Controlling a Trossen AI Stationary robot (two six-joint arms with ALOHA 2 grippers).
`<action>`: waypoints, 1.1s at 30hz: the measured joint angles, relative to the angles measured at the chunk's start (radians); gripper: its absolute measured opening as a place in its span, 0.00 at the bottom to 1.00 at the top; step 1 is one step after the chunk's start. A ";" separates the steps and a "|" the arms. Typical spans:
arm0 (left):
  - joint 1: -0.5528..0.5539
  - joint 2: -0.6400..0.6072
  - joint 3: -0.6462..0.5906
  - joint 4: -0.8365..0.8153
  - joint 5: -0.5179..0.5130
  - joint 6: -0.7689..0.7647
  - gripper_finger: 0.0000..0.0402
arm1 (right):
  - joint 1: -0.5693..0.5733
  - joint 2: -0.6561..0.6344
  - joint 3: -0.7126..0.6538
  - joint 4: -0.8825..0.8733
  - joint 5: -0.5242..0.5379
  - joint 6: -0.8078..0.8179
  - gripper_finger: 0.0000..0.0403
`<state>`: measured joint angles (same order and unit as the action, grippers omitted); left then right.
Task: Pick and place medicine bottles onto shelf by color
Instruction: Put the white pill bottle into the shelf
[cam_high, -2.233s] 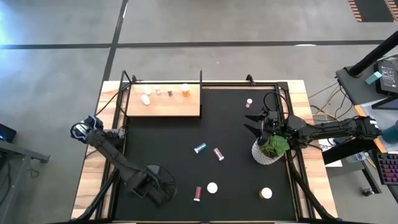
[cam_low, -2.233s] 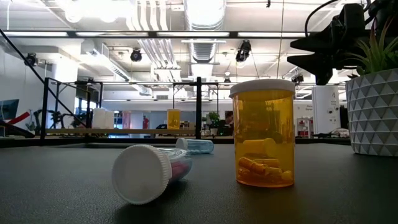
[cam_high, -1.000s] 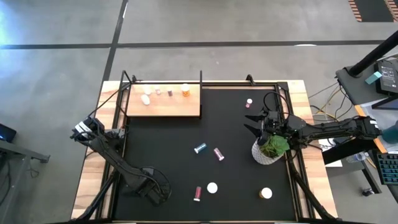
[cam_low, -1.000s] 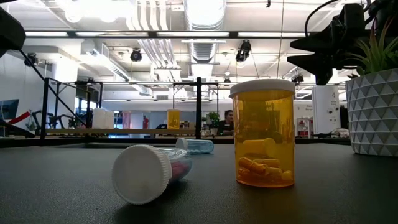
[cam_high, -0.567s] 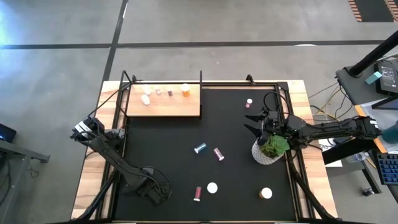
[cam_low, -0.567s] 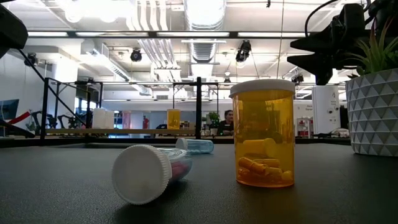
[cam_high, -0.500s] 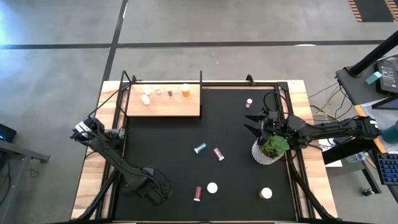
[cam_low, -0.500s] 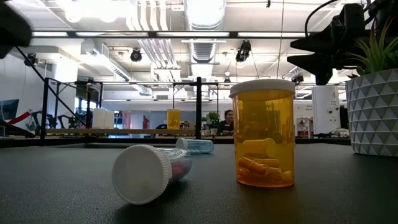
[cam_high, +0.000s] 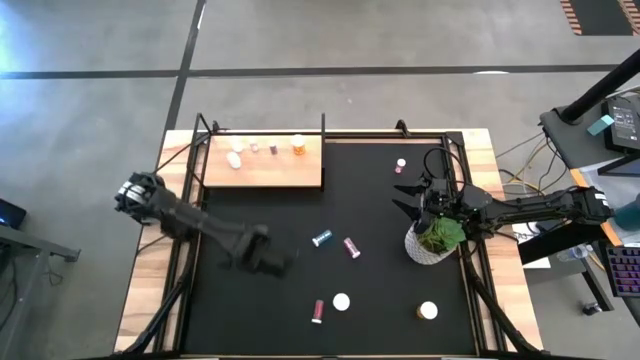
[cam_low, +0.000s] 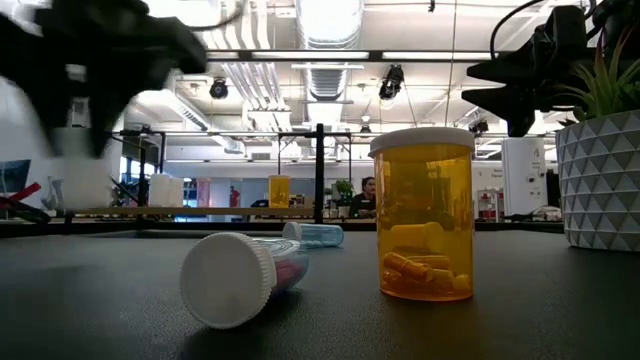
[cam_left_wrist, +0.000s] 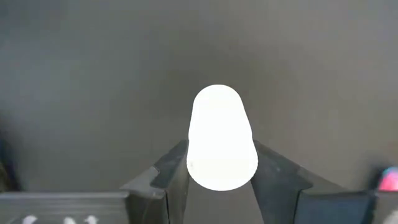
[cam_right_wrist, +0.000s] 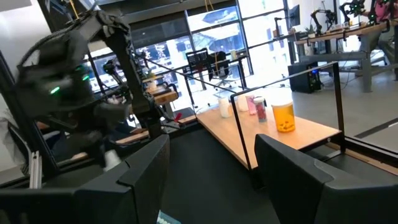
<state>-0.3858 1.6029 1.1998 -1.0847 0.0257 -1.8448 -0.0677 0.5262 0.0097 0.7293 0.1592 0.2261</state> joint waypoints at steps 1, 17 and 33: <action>0.035 -0.012 0.002 -0.005 -0.024 0.073 0.32 | 0.000 0.000 0.000 0.000 0.000 0.001 0.56; 0.669 -0.159 -0.002 -0.120 -0.084 1.389 0.32 | 0.000 0.000 0.000 0.000 0.000 0.001 0.56; 1.023 -0.203 -0.050 -0.277 -0.112 1.861 0.32 | 0.000 0.000 0.000 0.000 0.000 0.000 0.56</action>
<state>0.6368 1.3997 1.1497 -1.3617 -0.0865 0.0162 -0.0680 0.5262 0.0100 0.7292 0.1590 0.2260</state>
